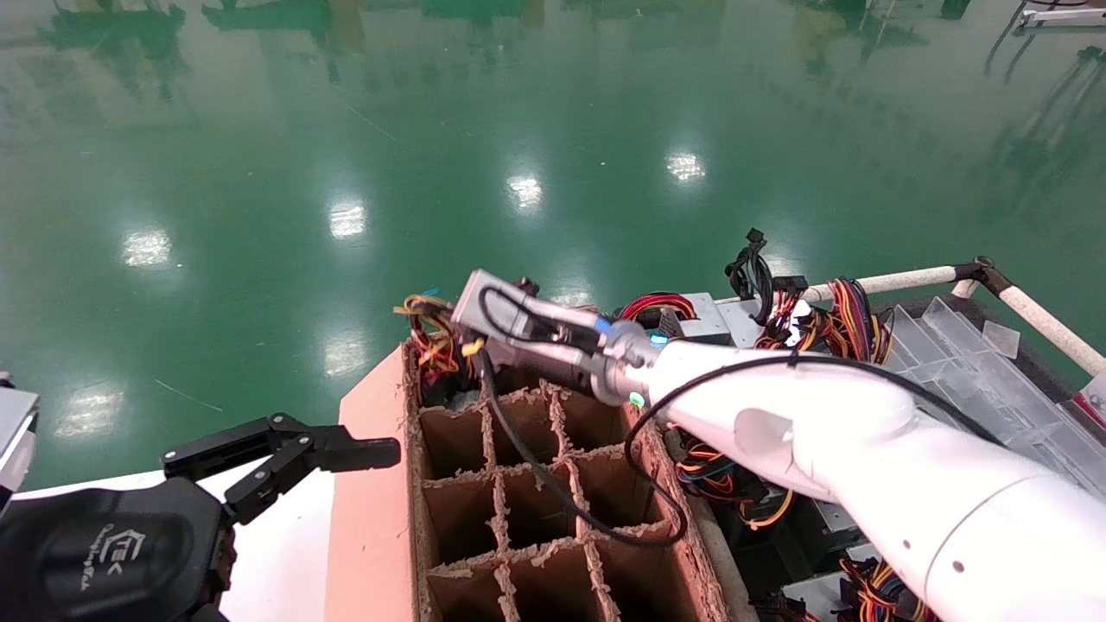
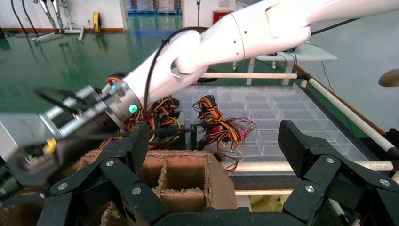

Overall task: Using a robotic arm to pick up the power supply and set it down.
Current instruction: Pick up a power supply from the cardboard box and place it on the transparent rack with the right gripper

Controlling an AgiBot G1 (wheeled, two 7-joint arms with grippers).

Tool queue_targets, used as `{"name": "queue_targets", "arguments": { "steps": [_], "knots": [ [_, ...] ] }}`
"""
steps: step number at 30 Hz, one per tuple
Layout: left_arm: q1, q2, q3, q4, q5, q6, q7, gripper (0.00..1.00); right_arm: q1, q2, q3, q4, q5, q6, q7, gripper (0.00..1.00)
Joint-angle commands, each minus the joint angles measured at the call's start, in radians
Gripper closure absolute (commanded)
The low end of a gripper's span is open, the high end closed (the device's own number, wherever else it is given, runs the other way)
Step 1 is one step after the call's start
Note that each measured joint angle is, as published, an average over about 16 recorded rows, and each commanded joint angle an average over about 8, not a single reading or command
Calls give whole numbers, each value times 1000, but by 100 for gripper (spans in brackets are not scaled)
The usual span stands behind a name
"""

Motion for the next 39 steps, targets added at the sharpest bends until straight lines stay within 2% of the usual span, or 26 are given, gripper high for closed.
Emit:
{"name": "queue_targets", "arguments": {
  "steps": [1, 6, 13, 22, 31, 39],
  "knots": [
    [0, 0, 0, 0, 0, 0, 0, 0, 10, 1, 5, -9, 18, -8, -6, 100],
    [0, 0, 0, 0, 0, 0, 0, 0, 38, 9, 40, -38, 73, -72, -41, 100],
    [0, 0, 1, 0, -1, 0, 0, 0, 79, 38, 103, -100, 150, -214, -90, 100],
    [0, -1, 1, 0, -1, -1, 1, 0, 129, 140, 159, -136, 214, -376, -97, 100],
    [0, -1, 2, 0, -1, -1, 1, 0, 163, 335, 182, -58, 238, -441, -45, 100],
    [-1, -1, 2, 0, -2, -1, 1, 0, 180, 602, 192, 130, 243, -418, 39, 100]
  ]
}}
